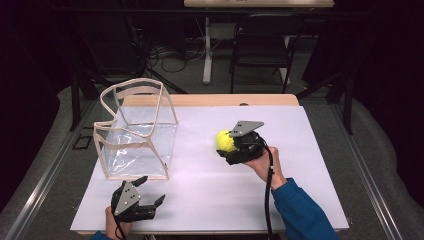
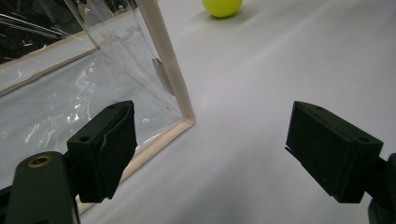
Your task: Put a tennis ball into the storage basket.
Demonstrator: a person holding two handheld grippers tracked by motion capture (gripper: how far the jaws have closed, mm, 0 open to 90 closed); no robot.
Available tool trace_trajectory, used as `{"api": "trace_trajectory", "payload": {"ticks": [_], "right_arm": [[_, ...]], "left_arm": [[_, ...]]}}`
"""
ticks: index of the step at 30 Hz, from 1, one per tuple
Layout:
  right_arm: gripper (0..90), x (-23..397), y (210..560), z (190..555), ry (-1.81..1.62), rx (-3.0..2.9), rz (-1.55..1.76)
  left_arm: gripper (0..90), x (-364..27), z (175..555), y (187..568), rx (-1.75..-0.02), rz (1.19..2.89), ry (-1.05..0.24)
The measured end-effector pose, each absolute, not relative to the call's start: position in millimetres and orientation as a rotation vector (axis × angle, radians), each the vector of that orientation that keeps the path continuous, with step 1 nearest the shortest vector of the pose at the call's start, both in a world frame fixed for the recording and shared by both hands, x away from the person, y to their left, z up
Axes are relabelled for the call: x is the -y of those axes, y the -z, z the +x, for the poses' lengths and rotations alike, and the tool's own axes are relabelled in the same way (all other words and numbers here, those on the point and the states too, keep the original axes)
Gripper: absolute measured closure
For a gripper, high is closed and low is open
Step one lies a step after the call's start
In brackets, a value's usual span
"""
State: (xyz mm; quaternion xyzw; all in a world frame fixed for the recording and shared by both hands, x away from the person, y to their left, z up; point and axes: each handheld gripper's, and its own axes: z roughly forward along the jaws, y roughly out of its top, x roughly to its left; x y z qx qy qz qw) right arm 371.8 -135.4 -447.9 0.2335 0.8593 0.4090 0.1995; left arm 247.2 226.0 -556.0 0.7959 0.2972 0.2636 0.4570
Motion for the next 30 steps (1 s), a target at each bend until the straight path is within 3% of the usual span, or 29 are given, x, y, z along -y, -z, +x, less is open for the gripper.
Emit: {"api": "trace_trajectory", "payload": {"ticks": [30], "right_arm": [[26.1, 123, 429, 386, -1.149, -2.408, 0.608]], "left_arm": [[16.1, -226, 247, 556, -0.733, 1.961, -0.647]]}}
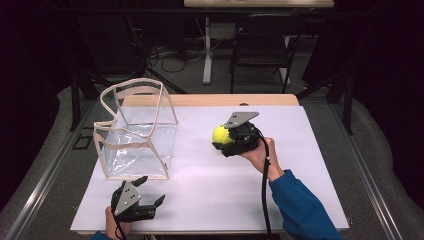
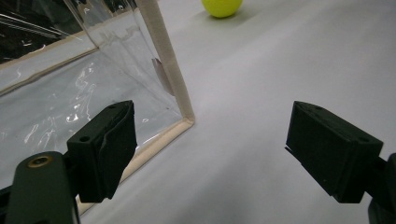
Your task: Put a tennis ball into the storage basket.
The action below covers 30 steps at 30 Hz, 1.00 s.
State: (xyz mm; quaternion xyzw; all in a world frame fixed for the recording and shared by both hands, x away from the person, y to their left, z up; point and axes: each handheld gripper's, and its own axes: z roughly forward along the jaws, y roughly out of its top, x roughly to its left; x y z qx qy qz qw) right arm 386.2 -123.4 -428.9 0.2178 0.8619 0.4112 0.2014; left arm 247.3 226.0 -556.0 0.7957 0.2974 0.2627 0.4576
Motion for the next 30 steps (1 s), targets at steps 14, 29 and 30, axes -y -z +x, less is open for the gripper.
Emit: {"api": "trace_trajectory", "payload": {"ticks": [14, 29, 30], "right_arm": [[26.0, 118, 423, 394, -1.146, -2.412, 0.6], [26.1, 111, 417, 404, -1.137, -2.424, 0.594], [26.1, 110, 417, 404, -1.134, -2.425, 0.594]], "left_arm": [[16.1, -226, 247, 556, -0.732, 1.96, -0.648], [16.1, -226, 248, 556, -0.731, 1.959, -0.645], [16.1, -226, 248, 556, -0.731, 1.959, -0.645]]}}
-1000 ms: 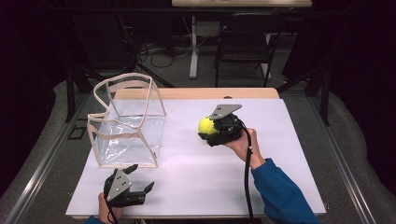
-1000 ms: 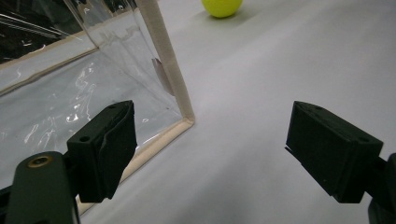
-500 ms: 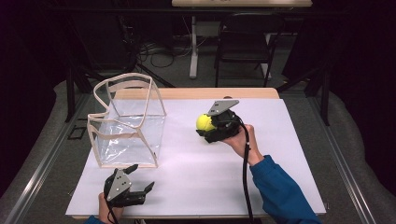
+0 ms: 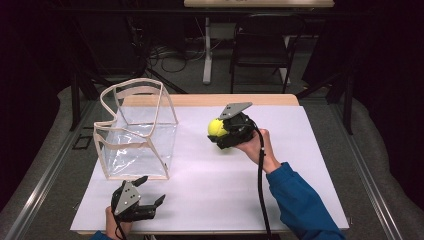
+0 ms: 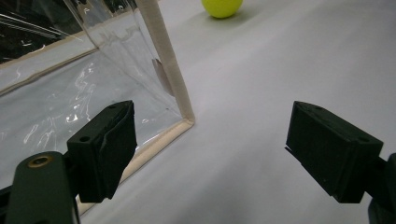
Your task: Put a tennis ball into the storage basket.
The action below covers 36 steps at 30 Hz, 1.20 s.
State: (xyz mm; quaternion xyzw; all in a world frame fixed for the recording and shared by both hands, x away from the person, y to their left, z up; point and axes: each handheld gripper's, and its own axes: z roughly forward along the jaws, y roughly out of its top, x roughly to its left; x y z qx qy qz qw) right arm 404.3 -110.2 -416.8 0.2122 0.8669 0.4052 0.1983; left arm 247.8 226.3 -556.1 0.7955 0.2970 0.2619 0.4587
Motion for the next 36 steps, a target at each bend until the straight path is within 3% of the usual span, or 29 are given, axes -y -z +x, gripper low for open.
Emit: {"api": "trace_trajectory", "payload": {"ticks": [36], "right_arm": [[26.1, 86, 403, 419, -1.106, -2.448, 0.552]], "left_arm": [[16.1, -226, 248, 556, -0.729, 1.959, -0.646]]}}
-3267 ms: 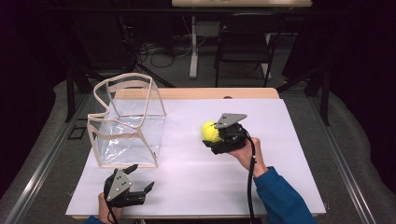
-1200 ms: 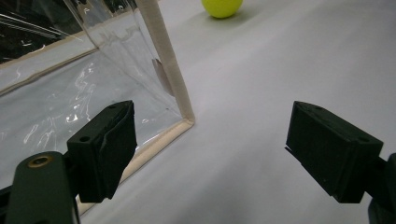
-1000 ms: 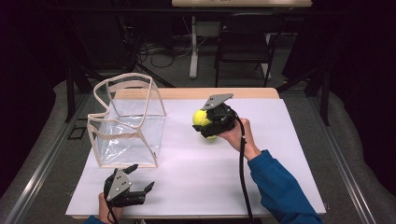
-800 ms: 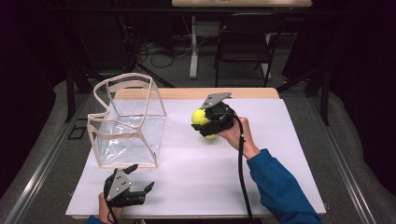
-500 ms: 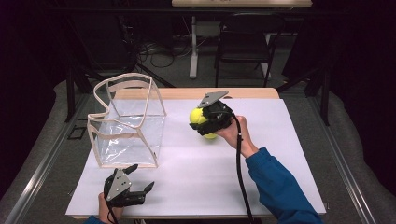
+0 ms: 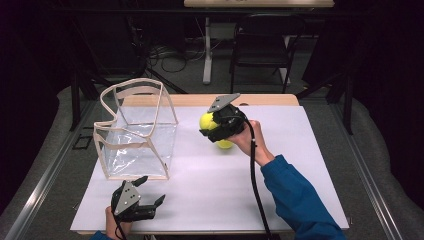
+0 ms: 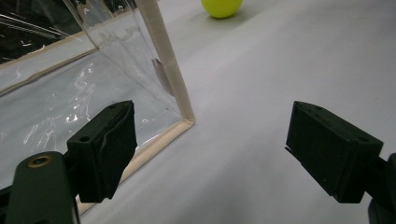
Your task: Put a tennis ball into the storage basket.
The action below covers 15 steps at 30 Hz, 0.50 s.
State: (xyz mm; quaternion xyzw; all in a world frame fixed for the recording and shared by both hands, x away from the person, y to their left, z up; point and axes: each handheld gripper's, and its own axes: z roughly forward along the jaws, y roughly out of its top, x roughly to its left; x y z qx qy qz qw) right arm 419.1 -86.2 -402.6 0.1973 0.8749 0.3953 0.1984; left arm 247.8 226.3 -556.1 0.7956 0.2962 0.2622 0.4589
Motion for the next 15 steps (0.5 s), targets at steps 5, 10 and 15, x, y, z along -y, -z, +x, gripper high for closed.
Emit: {"api": "trace_trajectory", "payload": {"ticks": [5, 10, 15], "right_arm": [[26.1, 83, 398, 420, -1.101, -2.449, 0.543], [26.1, 76, 395, 421, -1.097, -2.453, 0.524], [26.1, 73, 393, 422, -1.095, -2.458, 0.521]], "left_arm": [[16.1, -226, 248, 556, -0.73, 1.959, -0.646], [16.1, -226, 248, 556, -0.73, 1.958, -0.646], [16.1, -226, 248, 556, -0.731, 1.957, -0.645]]}}
